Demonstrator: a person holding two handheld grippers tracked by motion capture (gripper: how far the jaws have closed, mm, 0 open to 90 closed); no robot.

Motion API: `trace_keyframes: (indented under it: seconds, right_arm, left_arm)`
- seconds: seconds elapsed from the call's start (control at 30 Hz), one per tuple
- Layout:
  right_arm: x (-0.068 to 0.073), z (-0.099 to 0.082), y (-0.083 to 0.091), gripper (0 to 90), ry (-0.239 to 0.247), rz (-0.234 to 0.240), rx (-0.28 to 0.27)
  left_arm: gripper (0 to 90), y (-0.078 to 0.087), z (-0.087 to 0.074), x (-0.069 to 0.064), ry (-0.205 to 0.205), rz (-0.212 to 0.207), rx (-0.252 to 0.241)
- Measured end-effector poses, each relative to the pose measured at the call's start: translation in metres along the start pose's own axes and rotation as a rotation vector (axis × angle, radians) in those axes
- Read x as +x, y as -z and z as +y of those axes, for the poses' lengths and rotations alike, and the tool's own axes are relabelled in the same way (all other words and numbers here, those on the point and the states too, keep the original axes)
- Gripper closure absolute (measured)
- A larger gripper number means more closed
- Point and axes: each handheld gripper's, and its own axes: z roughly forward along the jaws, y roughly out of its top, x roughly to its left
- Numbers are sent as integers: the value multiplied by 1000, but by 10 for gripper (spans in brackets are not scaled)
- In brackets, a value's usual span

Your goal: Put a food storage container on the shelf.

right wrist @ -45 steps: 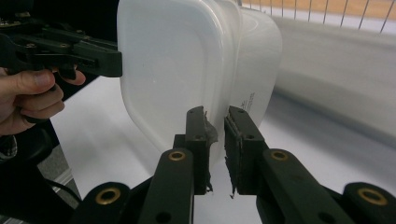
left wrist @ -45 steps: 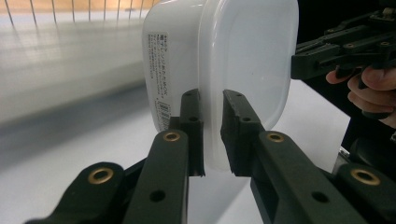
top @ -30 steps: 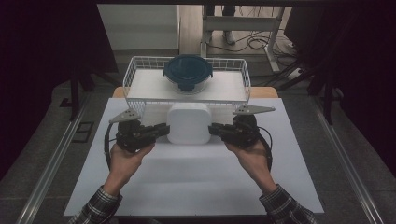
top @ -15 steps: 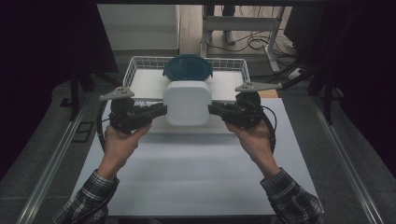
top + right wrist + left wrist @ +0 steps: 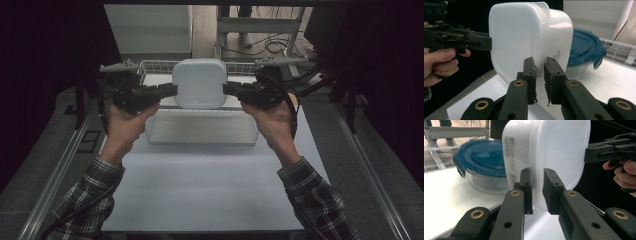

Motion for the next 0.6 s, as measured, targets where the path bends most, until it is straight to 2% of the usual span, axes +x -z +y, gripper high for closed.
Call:
trace_keyframes:
  seconds: [0.13, 0.27, 0.43, 0.6]
  right_arm:
    - [-5, 17, -5, 788, -8, -11, -12]
    - [-14, 28, -15, 785, -23, -29, -7]
    - [-26, 32, -29, 782, -61, -33, 13]
    - [-35, 32, -38, 777, -95, -34, 23]
  left_arm:
    - [785, -3, 17, 7, 5, 3, 3]
    - [785, -10, 28, 17, 19, 15, 20]
    - [784, -20, 31, 31, 49, 16, 42]
    - [780, -28, 31, 39, 72, 12, 54]
